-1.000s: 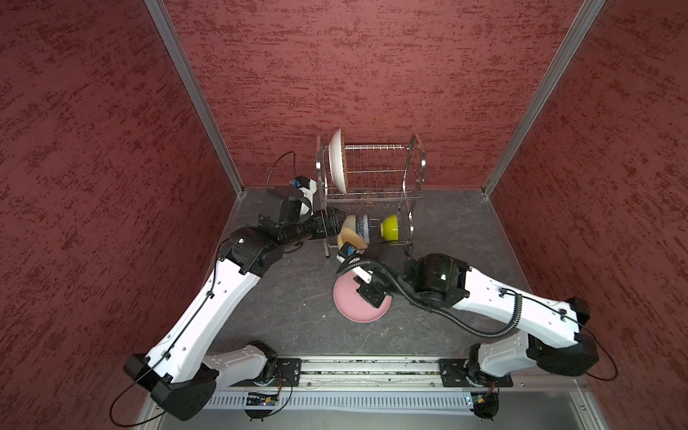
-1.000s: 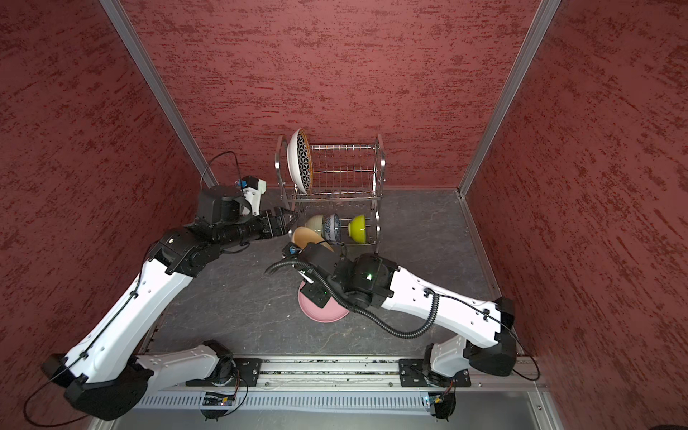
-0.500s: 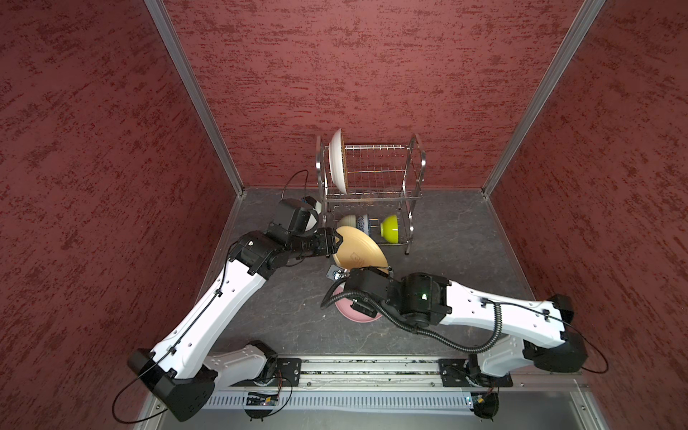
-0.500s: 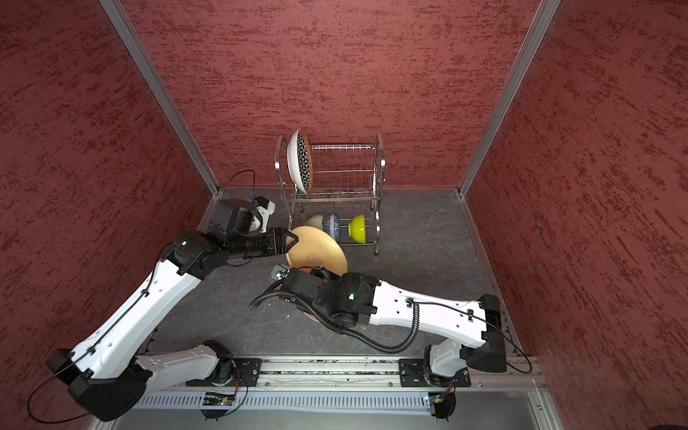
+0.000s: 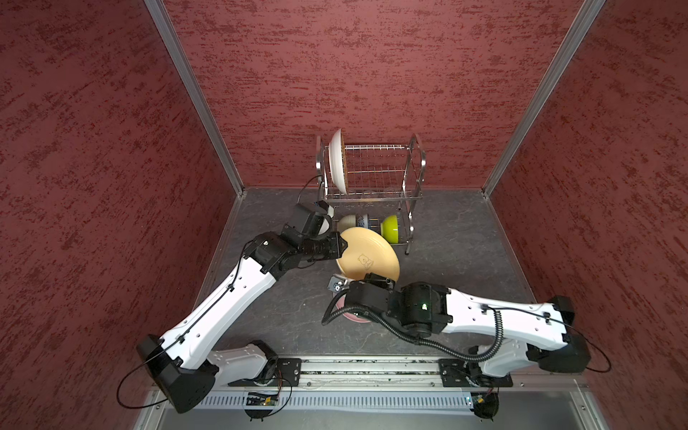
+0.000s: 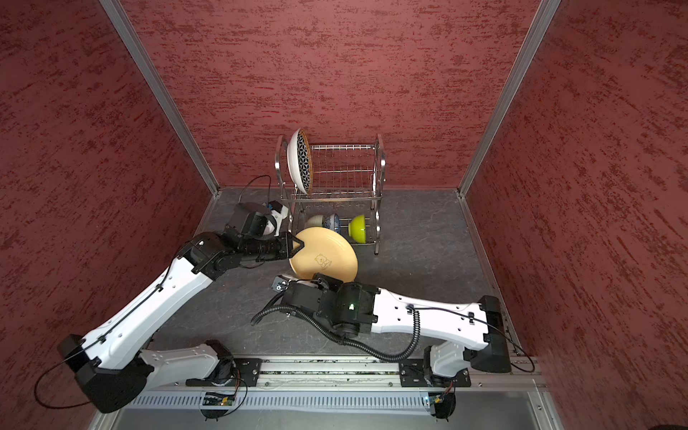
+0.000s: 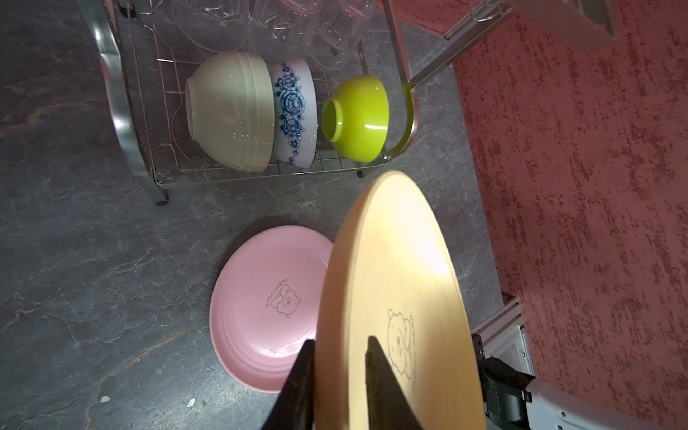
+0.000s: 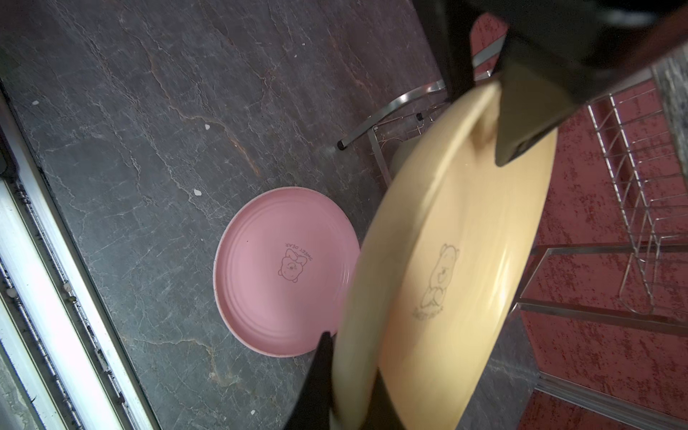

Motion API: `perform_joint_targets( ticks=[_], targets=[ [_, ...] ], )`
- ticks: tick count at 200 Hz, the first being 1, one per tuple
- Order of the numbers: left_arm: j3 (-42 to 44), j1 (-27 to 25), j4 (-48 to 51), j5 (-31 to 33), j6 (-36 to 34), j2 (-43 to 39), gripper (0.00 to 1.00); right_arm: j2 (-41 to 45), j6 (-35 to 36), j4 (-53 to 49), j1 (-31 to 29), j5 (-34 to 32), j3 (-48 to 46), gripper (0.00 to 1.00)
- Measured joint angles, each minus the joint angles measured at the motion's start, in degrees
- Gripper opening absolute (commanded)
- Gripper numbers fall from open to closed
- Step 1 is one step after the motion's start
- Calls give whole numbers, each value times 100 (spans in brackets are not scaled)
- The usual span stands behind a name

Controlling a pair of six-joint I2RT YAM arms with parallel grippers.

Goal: Unload the mixed dishes from the dish rack
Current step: 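Carry the cream plate over the pink plate and lower it onto it, then open the right gripper and draw it back from the stacked plates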

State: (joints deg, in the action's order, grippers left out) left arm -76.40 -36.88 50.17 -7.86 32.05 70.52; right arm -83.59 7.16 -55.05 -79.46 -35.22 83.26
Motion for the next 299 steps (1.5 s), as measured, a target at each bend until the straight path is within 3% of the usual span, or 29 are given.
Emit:
perform_joint_targets(
  ticks=[24,32,45,53,74,93,165,250,299],
  targets=[
    [131,-199,-131,94,68,192,8,179,70,-4,-79,74,-120,0],
    [177,-262,-223,92,72,201,8,269,63,11,-87,125,-192,10],
    [260,-339,-382,57,79,190,4,457,4,138,-90,153,-356,40],
    [345,-391,-455,-44,81,177,3,592,-13,289,-83,144,-446,52],
    [612,-498,-636,-310,188,120,0,1032,-111,627,-66,188,-684,67],
    [831,-531,-896,-435,304,15,0,1423,-269,973,-63,302,-986,73],
    [1976,-299,-1392,-382,334,-774,0,2835,-1294,2162,50,787,-1910,76],
    [2986,-153,-1926,170,715,-1788,0,3237,-2503,2900,50,1397,-2809,74],
    [3668,-153,-2111,457,994,-1784,0,3755,-3246,3117,50,1156,-3298,74]
  ],
)
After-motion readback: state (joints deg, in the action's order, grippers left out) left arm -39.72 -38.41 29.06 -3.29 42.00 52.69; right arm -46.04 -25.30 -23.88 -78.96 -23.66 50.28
